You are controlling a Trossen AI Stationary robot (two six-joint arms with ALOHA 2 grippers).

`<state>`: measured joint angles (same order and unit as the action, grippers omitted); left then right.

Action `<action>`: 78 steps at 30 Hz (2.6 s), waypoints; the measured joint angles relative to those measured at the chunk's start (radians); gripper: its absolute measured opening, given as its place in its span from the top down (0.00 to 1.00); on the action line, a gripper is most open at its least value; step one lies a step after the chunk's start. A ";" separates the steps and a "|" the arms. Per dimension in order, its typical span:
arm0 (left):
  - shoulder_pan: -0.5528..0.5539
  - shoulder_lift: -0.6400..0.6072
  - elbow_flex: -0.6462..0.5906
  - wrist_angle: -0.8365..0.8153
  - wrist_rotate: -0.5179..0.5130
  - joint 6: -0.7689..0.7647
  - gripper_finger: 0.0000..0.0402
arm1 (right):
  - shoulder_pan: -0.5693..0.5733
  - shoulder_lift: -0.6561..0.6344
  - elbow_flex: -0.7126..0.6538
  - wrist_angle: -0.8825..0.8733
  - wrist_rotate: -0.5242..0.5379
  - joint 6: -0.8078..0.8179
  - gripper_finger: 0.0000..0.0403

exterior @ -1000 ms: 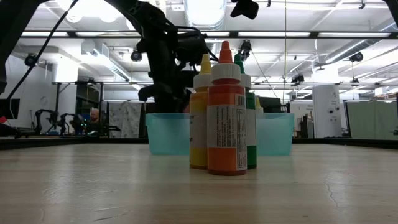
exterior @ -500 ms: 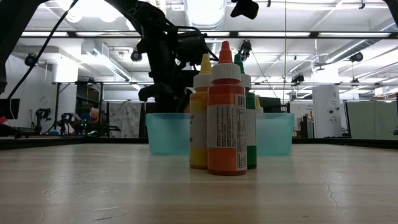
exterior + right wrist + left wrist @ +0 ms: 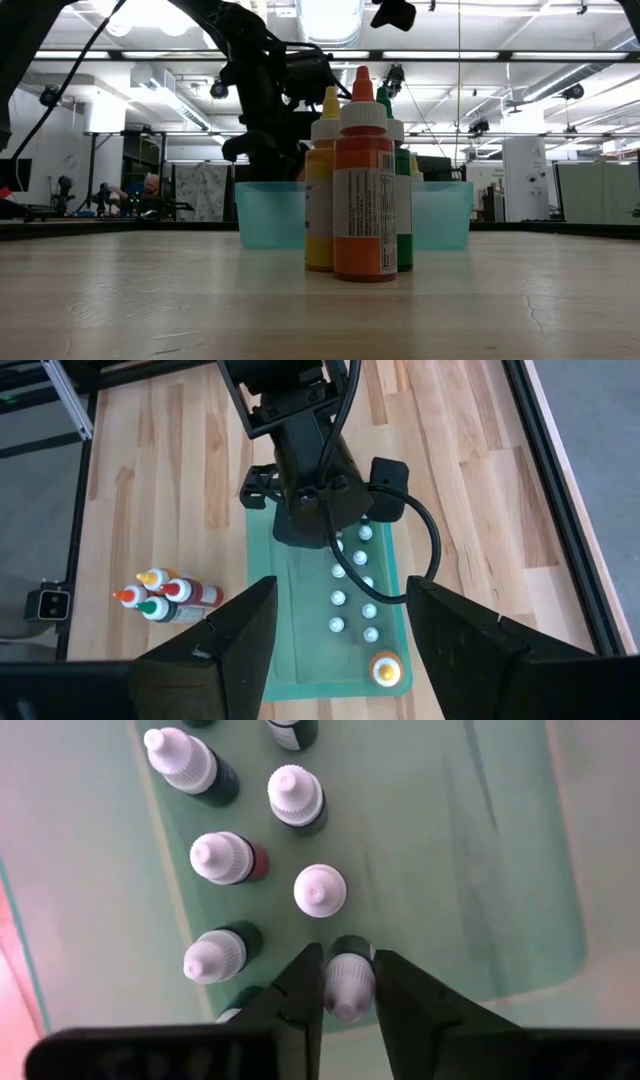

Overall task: Pick & Place food coloring
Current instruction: Put the small green food coloring bottle into the green container, then put the big red food coloring bottle into the green container

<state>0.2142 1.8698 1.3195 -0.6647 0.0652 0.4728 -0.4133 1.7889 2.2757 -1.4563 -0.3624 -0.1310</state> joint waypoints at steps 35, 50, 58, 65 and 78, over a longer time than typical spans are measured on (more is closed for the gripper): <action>0.000 -0.022 0.194 -0.311 -0.011 -0.092 0.73 | 0.001 0.000 0.000 -0.059 -0.001 0.000 0.47; 0.000 -0.277 0.164 -0.312 0.029 -0.244 0.73 | 0.045 -0.011 0.000 -0.115 -0.004 0.026 0.47; -0.002 -0.418 0.158 -0.278 0.043 -0.320 0.73 | 0.133 -0.013 0.000 -0.110 -0.004 0.027 0.47; -0.002 -0.516 0.094 -0.203 0.059 -0.420 0.73 | 0.226 -0.013 0.000 -0.057 -0.004 0.059 0.47; -0.031 -0.629 -0.018 -0.083 0.103 -0.467 0.73 | 0.343 0.008 -0.027 0.046 -0.001 0.196 0.47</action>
<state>0.1834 1.2404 1.3013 -0.7475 0.1680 0.0063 -0.0702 1.7974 2.2488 -1.4104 -0.3634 0.0650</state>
